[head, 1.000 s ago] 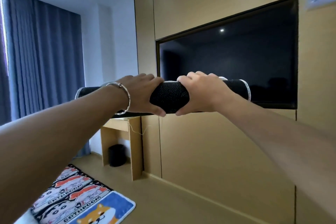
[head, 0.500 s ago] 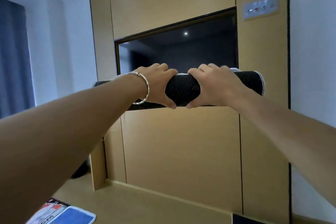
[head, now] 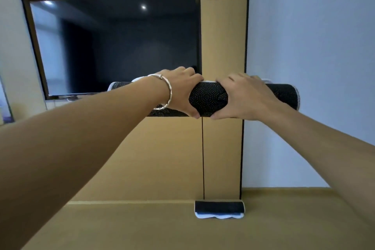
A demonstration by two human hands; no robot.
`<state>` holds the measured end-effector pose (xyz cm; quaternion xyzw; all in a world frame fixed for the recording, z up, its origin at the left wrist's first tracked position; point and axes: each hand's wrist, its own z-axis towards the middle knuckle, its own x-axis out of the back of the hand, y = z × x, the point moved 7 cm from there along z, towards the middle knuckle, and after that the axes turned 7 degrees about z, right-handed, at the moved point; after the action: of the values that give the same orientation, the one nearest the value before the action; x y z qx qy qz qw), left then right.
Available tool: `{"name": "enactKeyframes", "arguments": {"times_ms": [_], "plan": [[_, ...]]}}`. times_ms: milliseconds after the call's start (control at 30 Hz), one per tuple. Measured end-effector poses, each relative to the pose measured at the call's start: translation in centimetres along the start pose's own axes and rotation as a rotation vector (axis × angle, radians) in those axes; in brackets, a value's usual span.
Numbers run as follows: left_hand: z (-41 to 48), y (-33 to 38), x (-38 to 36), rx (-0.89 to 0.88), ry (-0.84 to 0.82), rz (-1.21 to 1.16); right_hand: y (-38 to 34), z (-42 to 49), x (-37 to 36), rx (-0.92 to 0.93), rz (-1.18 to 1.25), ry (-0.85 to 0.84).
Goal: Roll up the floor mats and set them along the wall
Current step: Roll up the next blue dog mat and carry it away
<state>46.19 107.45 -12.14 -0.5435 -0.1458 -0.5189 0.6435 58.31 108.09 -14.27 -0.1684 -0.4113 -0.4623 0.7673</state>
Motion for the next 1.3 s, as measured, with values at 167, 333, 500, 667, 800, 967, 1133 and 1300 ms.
{"name": "enactKeyframes", "arguments": {"times_ms": [167, 333, 500, 667, 800, 967, 1133, 1300], "plan": [[1.7, 2.6, -0.7, -0.104, 0.049, -0.095, 0.6, -0.8, -0.3, -0.040, -0.135, -0.038], [3.0, 1.5, -3.3, -0.053, 0.125, -0.100, -0.9, 0.9, -1.9, -0.023, -0.242, -0.017], [2.5, -3.0, -8.1, 0.232, 0.098, -0.405, -3.5, 2.6, -2.6, -0.075, 0.053, 0.059], [0.3, -6.7, -12.0, 0.645, 0.219, -1.076, -7.6, 3.1, -5.8, -0.213, 0.347, -0.067], [-1.7, -7.6, -15.5, 0.915, 0.183, -1.634, -11.1, 4.5, -9.1, -0.260, 0.443, -0.075], [-4.6, -7.3, -17.8, 1.134, 0.138, -2.008, -13.6, 4.4, -12.0, -0.221, 0.073, 0.021], [-5.0, -7.5, -18.6, 1.045, 0.051, -2.072, -12.8, 4.5, -11.7, -0.104, -0.110, 0.129], [-6.6, -7.4, -19.5, 0.871, -0.029, -1.793, -11.1, 3.8, -13.7, -0.162, 0.056, -0.019]]}}
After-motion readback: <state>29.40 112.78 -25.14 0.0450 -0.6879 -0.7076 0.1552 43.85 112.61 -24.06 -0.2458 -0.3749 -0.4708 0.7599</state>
